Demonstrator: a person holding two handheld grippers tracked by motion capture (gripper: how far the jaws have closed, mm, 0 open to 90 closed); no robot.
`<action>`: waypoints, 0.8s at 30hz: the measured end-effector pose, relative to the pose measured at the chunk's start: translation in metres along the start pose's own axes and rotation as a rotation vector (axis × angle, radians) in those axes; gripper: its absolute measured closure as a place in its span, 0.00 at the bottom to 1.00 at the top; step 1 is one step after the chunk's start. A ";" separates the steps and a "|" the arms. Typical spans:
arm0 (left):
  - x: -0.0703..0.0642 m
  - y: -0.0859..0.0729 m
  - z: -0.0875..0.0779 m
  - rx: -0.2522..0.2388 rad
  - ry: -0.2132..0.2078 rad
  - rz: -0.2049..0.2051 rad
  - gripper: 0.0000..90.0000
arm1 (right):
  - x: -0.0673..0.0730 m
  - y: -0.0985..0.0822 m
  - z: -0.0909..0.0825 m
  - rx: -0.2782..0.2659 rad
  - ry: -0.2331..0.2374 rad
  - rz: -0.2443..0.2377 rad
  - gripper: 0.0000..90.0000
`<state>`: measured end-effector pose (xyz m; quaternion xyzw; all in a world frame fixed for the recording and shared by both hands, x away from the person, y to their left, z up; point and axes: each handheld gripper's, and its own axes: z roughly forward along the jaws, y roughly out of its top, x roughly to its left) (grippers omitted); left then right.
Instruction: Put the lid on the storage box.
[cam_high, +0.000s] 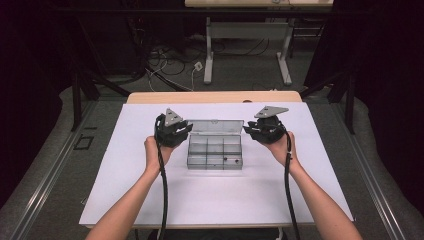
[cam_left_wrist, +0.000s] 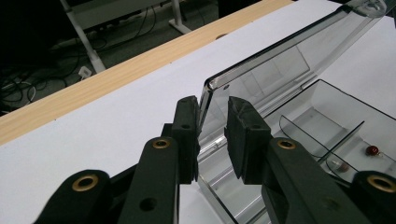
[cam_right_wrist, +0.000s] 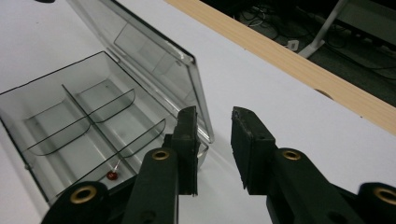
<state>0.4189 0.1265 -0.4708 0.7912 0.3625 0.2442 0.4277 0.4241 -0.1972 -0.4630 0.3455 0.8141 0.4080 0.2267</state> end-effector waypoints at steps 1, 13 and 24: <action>0.000 0.000 0.000 0.000 -0.001 0.002 0.81 | 0.001 0.000 0.000 -0.001 0.007 -0.007 0.80; 0.002 -0.002 -0.003 0.039 -0.053 0.037 0.79 | 0.013 0.005 0.006 -0.022 0.016 -0.034 0.86; -0.006 -0.008 -0.008 0.062 -0.041 0.083 0.80 | 0.021 0.000 0.000 -0.002 0.018 -0.060 0.86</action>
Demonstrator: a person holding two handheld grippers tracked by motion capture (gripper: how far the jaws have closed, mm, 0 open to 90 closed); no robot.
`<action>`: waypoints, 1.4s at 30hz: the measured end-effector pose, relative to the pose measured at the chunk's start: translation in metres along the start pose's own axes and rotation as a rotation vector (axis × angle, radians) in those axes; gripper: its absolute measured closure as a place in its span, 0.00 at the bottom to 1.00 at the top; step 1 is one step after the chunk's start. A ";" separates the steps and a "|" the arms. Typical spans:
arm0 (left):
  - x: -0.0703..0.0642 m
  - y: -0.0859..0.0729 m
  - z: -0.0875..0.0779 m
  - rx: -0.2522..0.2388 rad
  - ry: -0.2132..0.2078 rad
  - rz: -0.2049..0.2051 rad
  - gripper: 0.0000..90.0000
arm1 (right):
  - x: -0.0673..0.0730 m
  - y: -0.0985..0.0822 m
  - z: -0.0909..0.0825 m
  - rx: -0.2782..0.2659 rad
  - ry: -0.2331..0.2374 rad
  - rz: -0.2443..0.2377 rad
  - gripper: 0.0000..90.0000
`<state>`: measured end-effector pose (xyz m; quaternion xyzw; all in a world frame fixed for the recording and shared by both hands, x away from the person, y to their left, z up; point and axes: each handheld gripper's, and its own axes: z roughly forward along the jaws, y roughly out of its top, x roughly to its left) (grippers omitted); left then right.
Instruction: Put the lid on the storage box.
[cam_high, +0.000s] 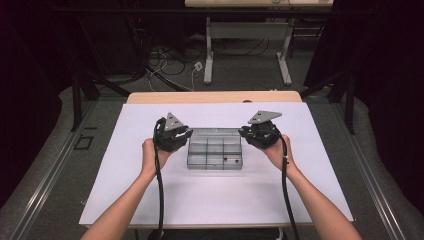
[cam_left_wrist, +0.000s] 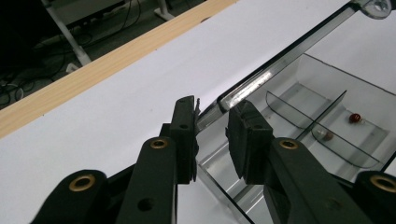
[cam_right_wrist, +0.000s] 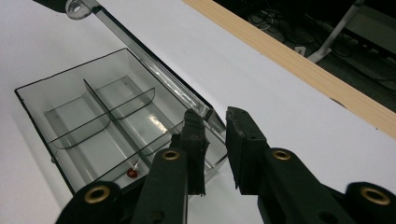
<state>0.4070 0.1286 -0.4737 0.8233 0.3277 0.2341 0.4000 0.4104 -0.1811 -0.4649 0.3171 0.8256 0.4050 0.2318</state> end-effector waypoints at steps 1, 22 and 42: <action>-0.001 0.000 -0.001 0.014 -0.001 0.023 0.80 | 0.001 -0.001 -0.001 0.006 0.001 0.002 0.86; -0.014 -0.018 -0.012 0.025 -0.022 0.083 0.78 | 0.021 -0.014 -0.010 0.068 -0.010 -0.078 0.83; -0.020 -0.029 -0.013 0.099 -0.051 0.138 0.74 | 0.034 -0.026 -0.014 0.110 0.002 -0.121 0.81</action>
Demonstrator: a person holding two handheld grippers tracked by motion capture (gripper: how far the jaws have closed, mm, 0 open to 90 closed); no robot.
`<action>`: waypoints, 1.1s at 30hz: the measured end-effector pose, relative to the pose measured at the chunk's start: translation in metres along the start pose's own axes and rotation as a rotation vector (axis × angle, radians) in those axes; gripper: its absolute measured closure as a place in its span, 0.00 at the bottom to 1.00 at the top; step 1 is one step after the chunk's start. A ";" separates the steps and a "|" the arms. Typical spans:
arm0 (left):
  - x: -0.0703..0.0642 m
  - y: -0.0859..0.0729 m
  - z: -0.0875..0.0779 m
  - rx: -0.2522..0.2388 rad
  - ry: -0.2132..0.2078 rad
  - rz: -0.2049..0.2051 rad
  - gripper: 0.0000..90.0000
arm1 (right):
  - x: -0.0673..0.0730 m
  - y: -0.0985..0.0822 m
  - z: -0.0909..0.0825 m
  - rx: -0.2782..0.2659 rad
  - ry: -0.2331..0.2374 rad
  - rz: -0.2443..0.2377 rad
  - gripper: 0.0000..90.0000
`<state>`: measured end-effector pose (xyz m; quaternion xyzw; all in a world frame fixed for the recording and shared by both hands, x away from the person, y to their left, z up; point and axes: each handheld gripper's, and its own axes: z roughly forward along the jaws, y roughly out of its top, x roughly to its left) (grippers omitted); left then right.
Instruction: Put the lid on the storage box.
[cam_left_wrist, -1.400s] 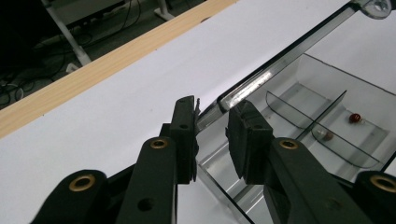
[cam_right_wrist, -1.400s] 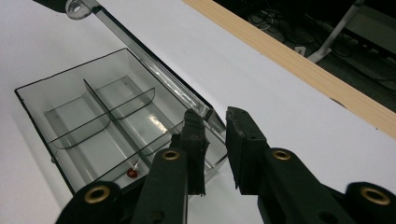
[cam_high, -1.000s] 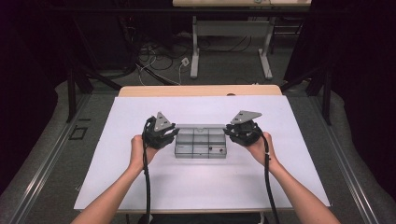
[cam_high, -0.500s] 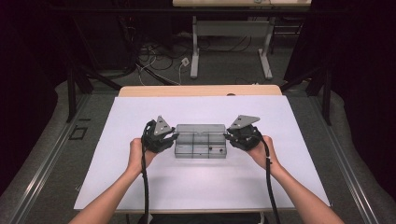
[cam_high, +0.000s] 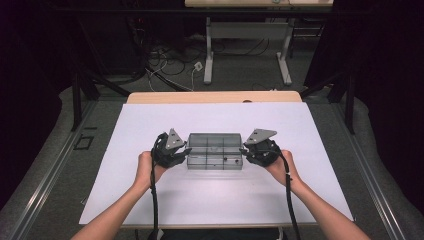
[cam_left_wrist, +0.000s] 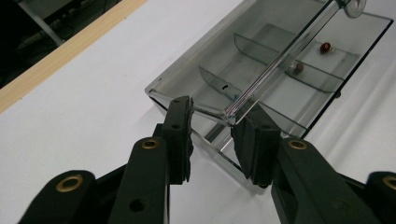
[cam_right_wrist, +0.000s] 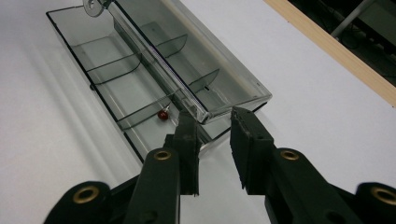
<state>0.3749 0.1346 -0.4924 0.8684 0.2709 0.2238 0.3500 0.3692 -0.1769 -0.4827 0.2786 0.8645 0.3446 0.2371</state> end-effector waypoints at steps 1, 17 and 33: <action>0.000 -0.001 0.000 0.004 0.000 0.001 0.74 | 0.000 -0.001 0.000 0.002 0.004 -0.004 0.81; -0.004 -0.010 0.002 0.034 -0.011 0.012 0.71 | 0.008 -0.009 0.001 0.028 0.009 -0.007 0.81; 0.001 -0.029 -0.014 0.163 -0.045 -0.079 0.19 | 0.011 -0.019 -0.014 0.063 0.052 0.088 0.44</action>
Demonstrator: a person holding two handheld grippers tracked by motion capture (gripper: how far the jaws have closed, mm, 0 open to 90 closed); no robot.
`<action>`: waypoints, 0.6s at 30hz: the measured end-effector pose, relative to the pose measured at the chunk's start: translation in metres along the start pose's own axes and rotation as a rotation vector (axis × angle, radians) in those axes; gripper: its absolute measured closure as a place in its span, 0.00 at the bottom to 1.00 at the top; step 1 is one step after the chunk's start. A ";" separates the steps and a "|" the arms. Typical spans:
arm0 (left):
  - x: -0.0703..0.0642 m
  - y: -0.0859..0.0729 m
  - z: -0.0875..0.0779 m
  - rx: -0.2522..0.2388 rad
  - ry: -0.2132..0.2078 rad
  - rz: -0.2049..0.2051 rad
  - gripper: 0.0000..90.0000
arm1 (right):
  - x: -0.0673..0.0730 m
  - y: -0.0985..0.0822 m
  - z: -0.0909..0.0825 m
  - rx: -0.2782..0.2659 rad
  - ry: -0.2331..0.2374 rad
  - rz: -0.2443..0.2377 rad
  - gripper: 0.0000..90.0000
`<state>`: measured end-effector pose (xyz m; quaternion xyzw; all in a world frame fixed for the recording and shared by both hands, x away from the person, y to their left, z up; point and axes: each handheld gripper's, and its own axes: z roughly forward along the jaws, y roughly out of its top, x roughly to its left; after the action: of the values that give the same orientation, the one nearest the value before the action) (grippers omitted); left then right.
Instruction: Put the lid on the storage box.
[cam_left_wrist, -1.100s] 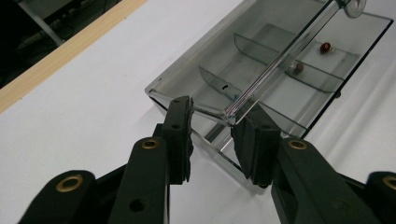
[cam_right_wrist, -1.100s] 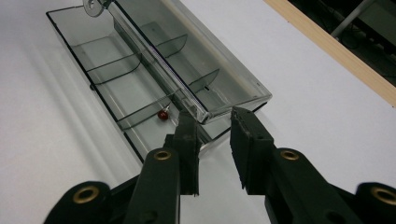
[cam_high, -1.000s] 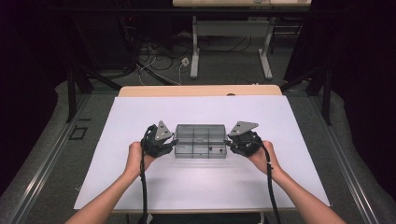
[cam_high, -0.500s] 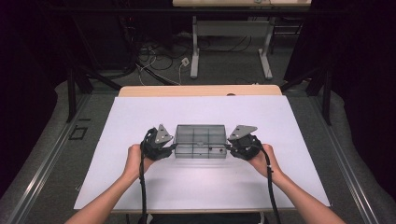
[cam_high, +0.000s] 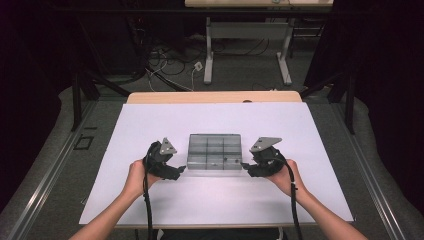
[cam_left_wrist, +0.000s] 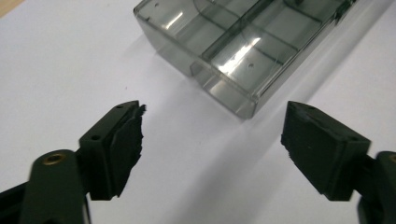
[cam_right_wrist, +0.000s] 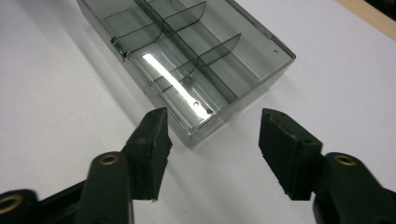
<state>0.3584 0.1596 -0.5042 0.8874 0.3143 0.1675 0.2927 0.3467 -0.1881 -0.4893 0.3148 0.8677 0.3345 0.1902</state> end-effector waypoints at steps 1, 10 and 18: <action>0.000 -0.002 -0.001 -0.002 0.008 -0.003 0.18 | -0.001 -0.001 -0.002 0.009 0.007 0.009 0.42; -0.001 -0.011 -0.016 0.003 0.003 -0.007 0.06 | -0.001 -0.011 -0.013 0.025 0.050 0.052 0.23; -0.004 -0.025 -0.030 0.015 0.010 -0.005 0.00 | -0.002 -0.020 -0.027 0.029 0.063 0.075 0.15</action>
<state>0.3298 0.1848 -0.4971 0.8879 0.3191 0.1689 0.2850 0.3256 -0.2133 -0.4842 0.3393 0.8654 0.3386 0.1456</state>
